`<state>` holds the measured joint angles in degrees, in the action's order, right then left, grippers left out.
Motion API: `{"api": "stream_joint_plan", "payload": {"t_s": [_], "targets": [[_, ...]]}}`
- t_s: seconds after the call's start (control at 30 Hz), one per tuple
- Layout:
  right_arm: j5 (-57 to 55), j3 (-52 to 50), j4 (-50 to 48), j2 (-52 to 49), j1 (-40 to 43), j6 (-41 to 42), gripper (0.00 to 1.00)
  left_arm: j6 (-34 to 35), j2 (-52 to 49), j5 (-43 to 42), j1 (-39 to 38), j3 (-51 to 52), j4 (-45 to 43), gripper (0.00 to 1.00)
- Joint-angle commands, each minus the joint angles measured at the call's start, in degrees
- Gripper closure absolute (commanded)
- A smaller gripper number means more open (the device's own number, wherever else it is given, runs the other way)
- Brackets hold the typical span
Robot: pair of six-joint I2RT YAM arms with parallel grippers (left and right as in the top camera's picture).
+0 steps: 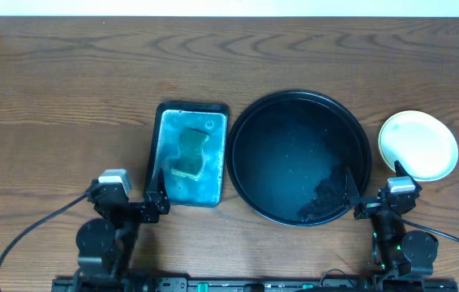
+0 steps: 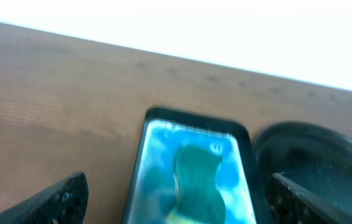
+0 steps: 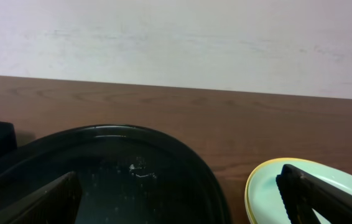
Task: Clean dirty plates on tray and stack at the side
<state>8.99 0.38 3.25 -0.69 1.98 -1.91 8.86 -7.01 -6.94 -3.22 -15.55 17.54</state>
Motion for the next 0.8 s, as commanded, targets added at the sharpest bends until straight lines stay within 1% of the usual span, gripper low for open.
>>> {"api": "stream_joint_plan", "payload": {"t_s": [0.0, 0.17, 0.23, 0.3, 0.47, 0.53, 0.77], "targets": [[0.3, -0.1, 0.2, 0.4, -0.5, 0.6, 0.01, -4.8, 4.1, -1.1, -0.1, 5.0, -6.0, 0.09], [0.3, -0.1, 0.2, 0.4, -0.5, 0.6, 0.01, -12.0, 6.9, -1.5, -0.1, 11.9, -20.2, 0.09], [0.3, -0.1, 0.2, 0.4, -0.5, 0.6, 0.01, -15.2, 6.9, -1.4, -0.1, 13.6, -24.1, 0.09], [0.3, -0.1, 0.2, 0.4, -0.5, 0.6, 0.01, -17.4, 6.9, -1.4, -0.1, 15.1, -25.7, 0.09], [0.3, -0.1, 0.2, 0.4, -0.5, 0.6, 0.01, -17.4, 6.9, -1.1, -0.1, 15.3, -17.9, 0.09], [0.3, -0.1, 0.2, 0.4, -0.5, 0.6, 0.01, -16.4, 6.9, -0.7, -0.1, 15.3, -14.4, 0.09], [0.3, -0.1, 0.2, 0.4, -0.5, 0.6, 0.01, -15.7, 6.9, 0.1, -0.1, 15.3, -14.0, 0.09]]}}
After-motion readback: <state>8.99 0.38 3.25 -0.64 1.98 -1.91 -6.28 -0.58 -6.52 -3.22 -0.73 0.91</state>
